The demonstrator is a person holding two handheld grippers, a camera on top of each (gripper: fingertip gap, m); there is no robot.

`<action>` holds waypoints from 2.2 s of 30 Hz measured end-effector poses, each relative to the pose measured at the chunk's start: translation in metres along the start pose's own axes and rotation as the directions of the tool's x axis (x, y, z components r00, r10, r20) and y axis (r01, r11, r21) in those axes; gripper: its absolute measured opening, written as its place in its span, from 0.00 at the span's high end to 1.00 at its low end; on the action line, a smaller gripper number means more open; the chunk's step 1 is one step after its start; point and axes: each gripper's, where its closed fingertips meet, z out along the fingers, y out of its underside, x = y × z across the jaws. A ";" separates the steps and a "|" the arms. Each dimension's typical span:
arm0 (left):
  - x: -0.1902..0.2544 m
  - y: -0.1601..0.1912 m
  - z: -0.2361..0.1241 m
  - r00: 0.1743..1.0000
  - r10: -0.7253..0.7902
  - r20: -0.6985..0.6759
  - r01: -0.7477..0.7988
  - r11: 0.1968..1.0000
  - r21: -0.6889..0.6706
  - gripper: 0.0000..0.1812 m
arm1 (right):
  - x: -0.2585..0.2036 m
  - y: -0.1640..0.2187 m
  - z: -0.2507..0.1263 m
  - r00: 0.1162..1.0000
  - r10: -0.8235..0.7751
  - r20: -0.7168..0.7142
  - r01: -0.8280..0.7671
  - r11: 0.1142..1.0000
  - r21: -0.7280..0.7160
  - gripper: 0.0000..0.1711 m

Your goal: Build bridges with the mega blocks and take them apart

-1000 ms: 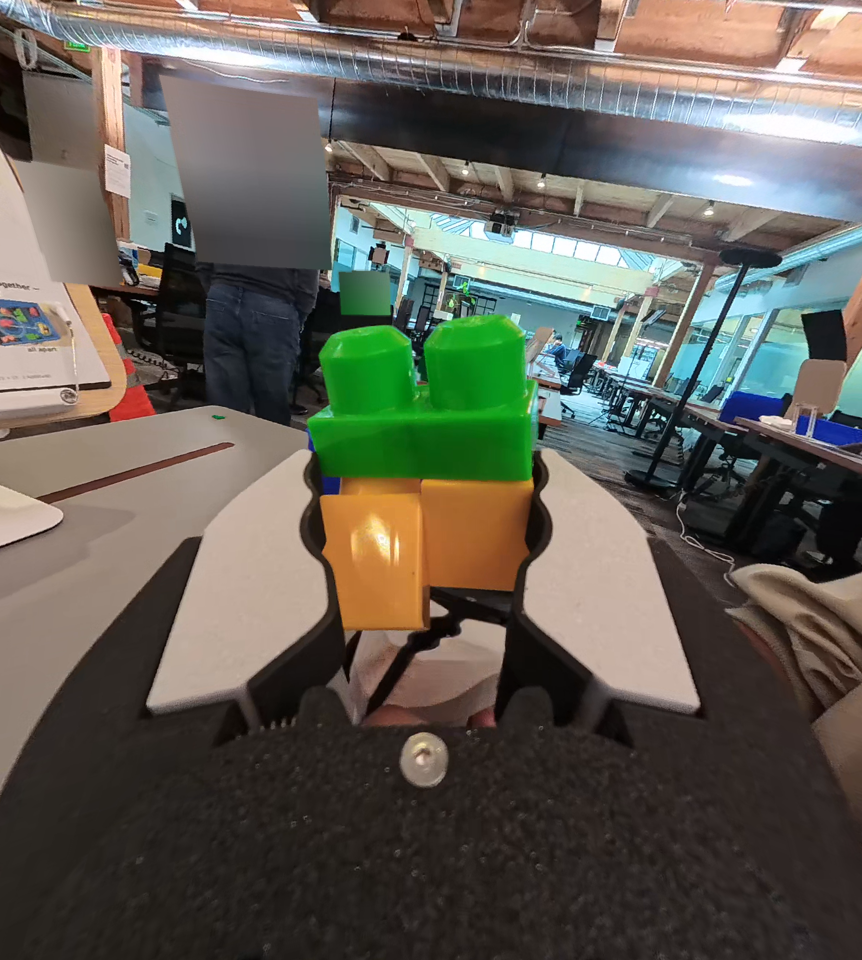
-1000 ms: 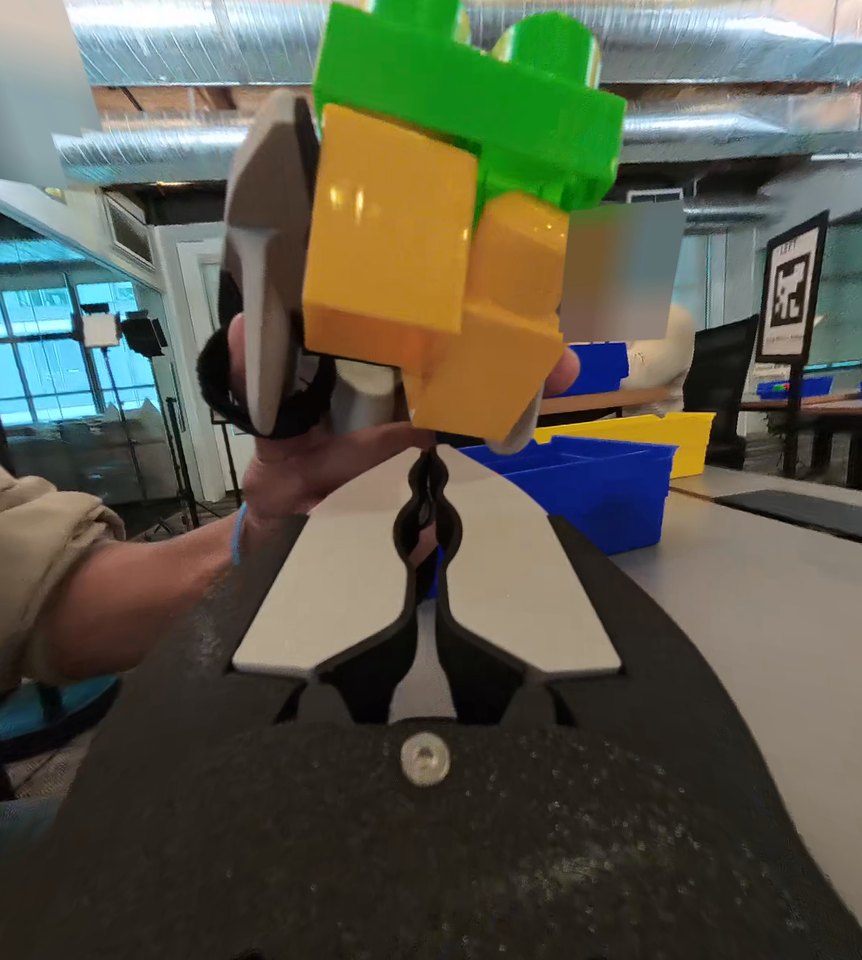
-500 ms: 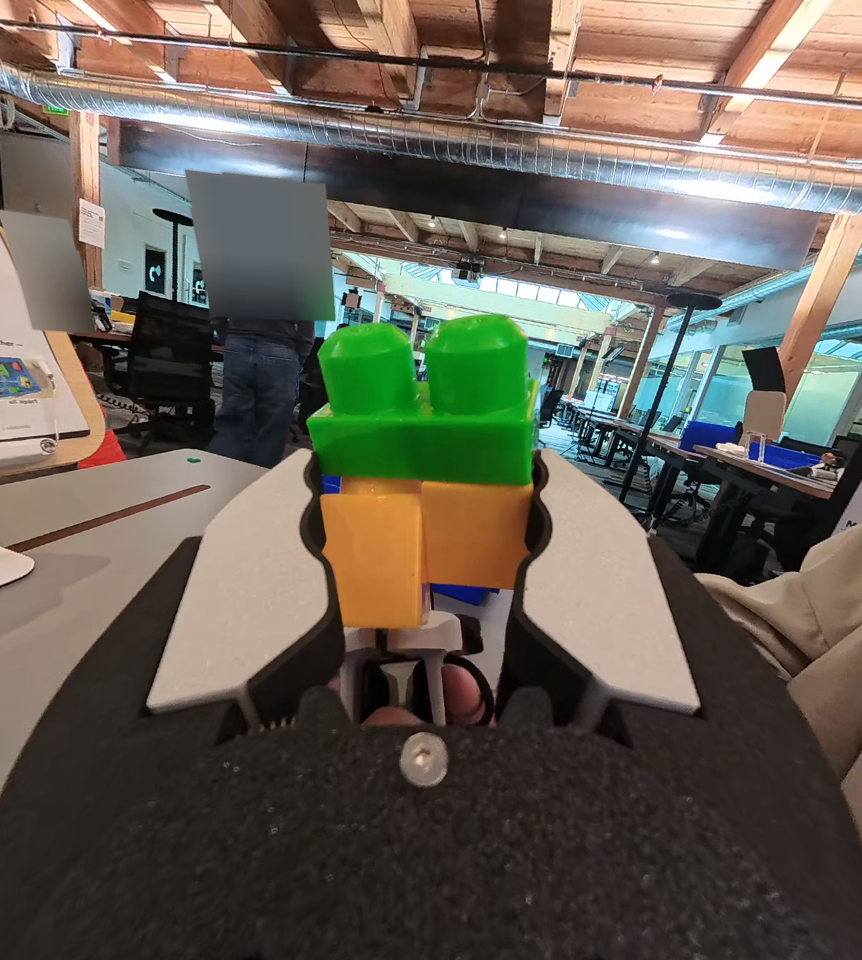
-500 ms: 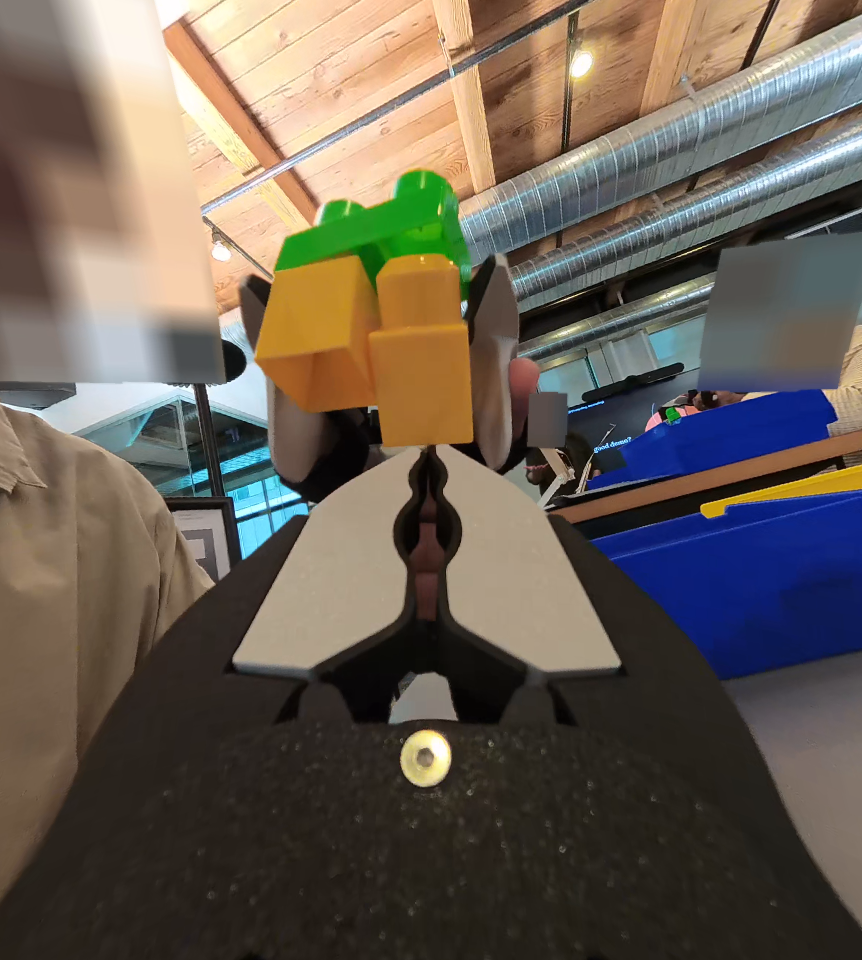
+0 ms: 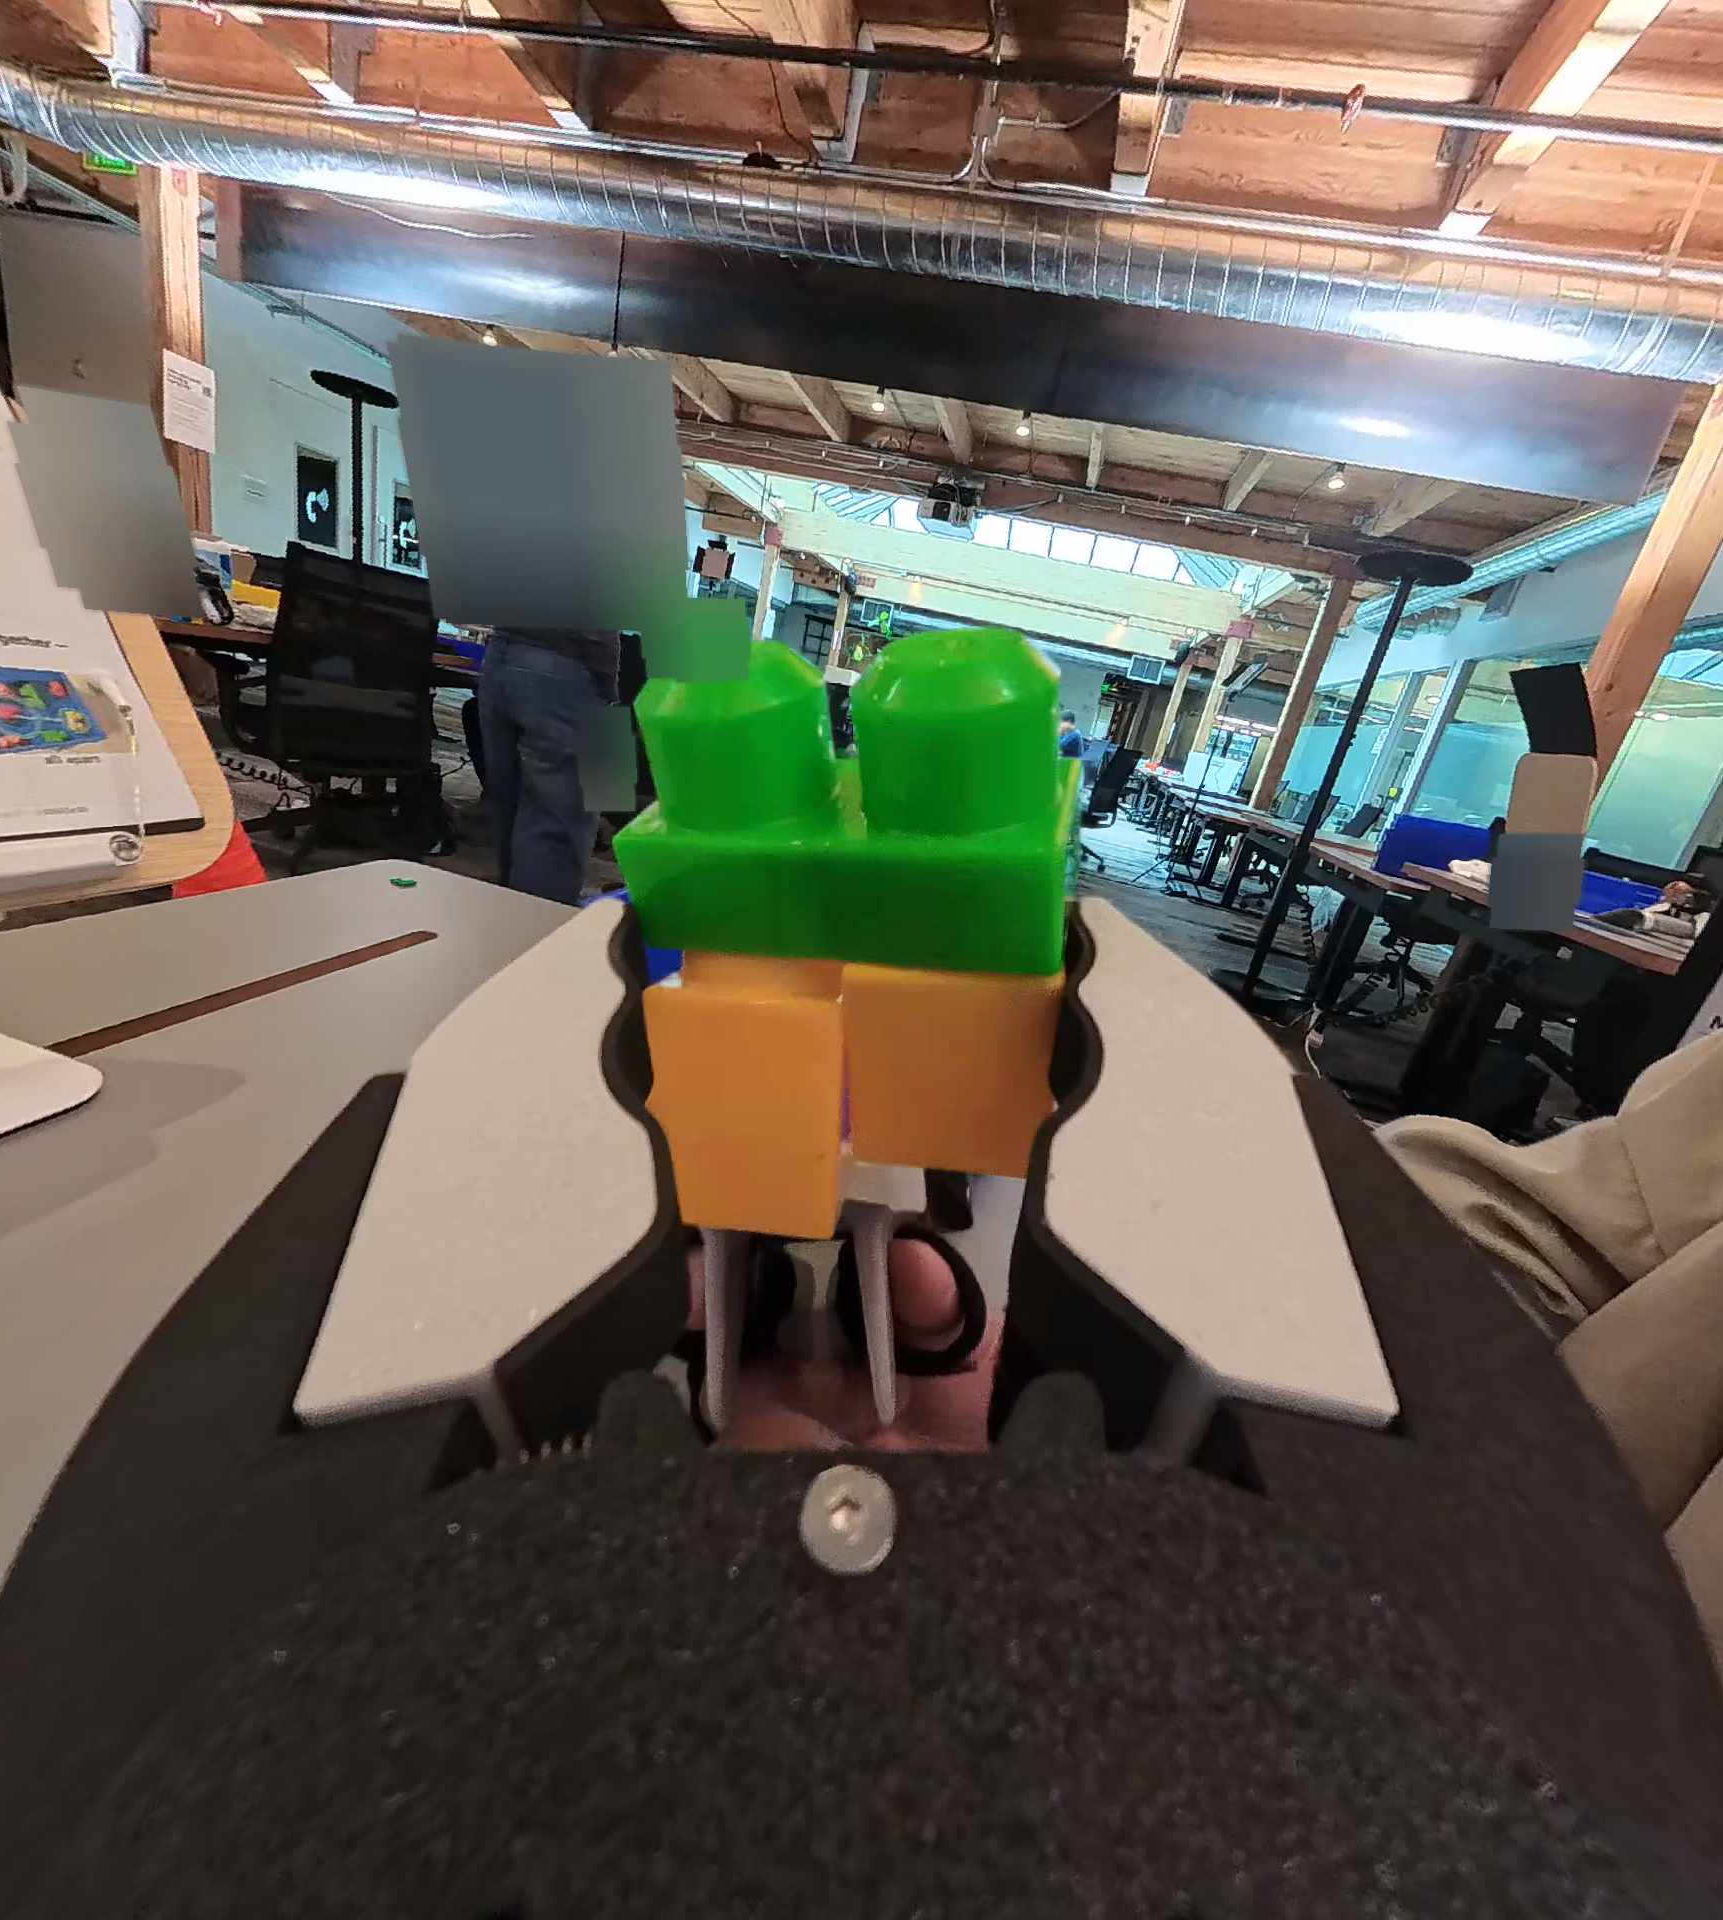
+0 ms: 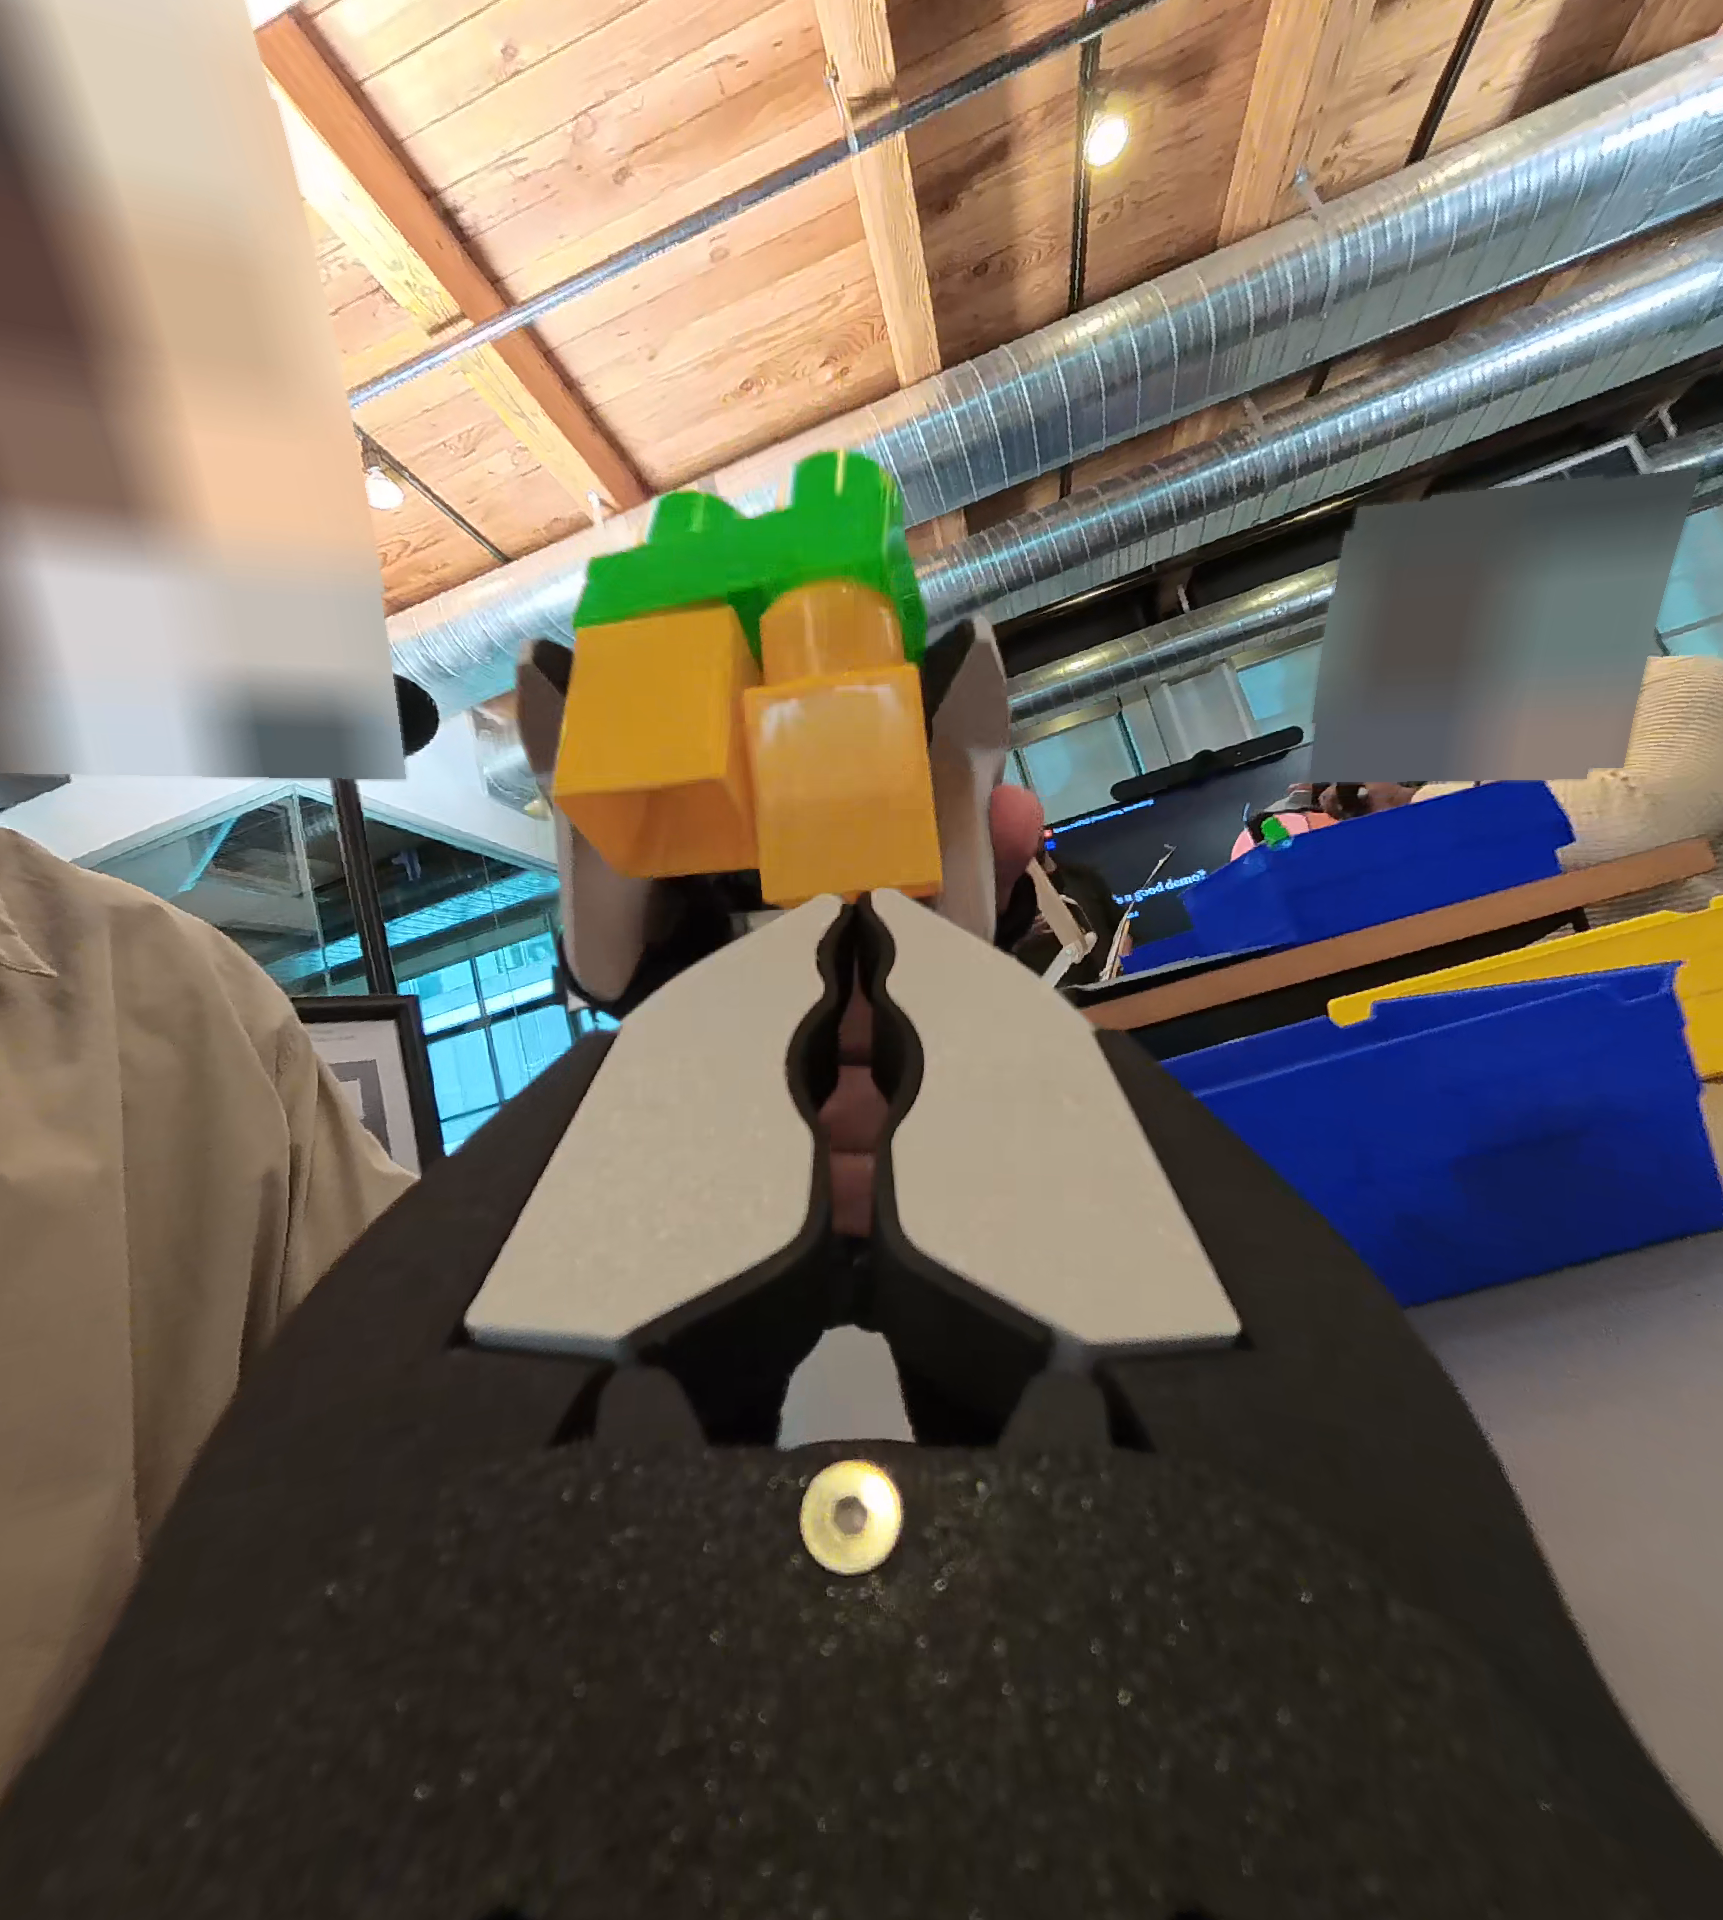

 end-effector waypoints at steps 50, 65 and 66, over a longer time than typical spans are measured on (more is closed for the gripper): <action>0.012 0.066 -0.016 0.907 0.421 0.034 -0.393 0.871 -0.295 0.59 | -0.022 0.021 0.010 0.582 0.782 -0.224 -0.810 0.536 -0.238 0.43; -0.002 0.078 -0.021 0.890 0.451 0.072 -0.408 0.855 -0.321 0.58 | -0.011 0.030 0.003 0.600 0.751 -0.276 -0.799 0.546 -0.252 0.46; -0.003 0.078 -0.020 0.880 0.467 0.083 -0.419 0.848 -0.325 0.58 | -0.010 0.030 0.003 0.605 0.747 -0.276 -0.796 0.552 -0.249 0.46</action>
